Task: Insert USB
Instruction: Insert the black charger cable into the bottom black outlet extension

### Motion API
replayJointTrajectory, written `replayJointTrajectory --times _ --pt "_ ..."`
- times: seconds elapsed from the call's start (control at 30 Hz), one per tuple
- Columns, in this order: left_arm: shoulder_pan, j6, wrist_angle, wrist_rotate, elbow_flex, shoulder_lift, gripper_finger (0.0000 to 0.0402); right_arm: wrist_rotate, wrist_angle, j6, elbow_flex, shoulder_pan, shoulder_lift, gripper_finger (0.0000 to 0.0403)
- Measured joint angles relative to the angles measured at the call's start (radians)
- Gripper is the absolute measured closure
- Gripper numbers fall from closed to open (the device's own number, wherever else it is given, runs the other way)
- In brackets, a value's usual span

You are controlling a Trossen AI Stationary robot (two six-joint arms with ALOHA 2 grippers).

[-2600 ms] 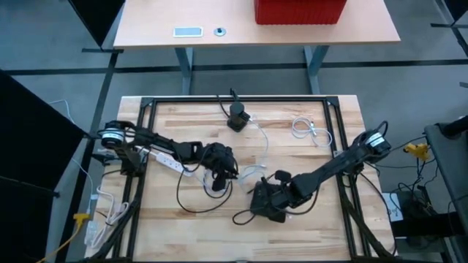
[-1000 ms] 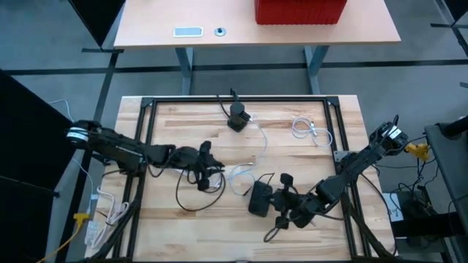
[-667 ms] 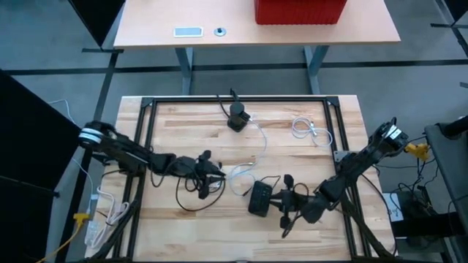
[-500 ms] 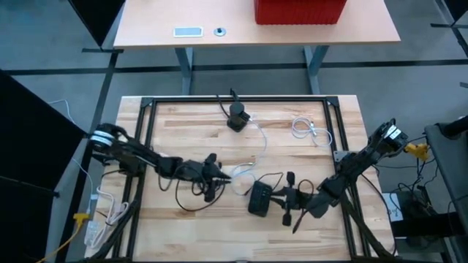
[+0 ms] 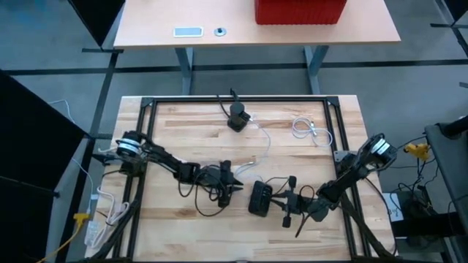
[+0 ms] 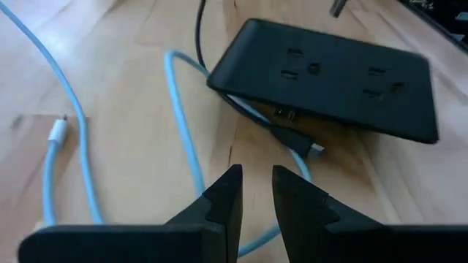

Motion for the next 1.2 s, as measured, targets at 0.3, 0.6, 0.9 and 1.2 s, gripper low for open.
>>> replayJointTrajectory --times 0.3,0.6,0.9,1.2 --pt "0.0 -0.015 -0.002 0.011 0.062 0.07 0.0338 -0.002 0.327 -0.163 -0.009 -0.012 0.132 0.0384" --pt "0.0 -0.019 -0.001 0.014 0.081 0.078 0.0336 -0.001 0.519 -0.216 -0.018 -0.024 0.238 0.0384" --pt "0.0 -0.026 -0.002 0.014 0.083 0.079 0.0335 -0.002 0.538 -0.218 -0.016 -0.04 0.265 0.0384" --pt "-0.001 -0.02 0.004 0.013 0.085 0.079 0.0335 -0.027 0.536 -0.235 -0.005 -0.065 0.265 0.0384"
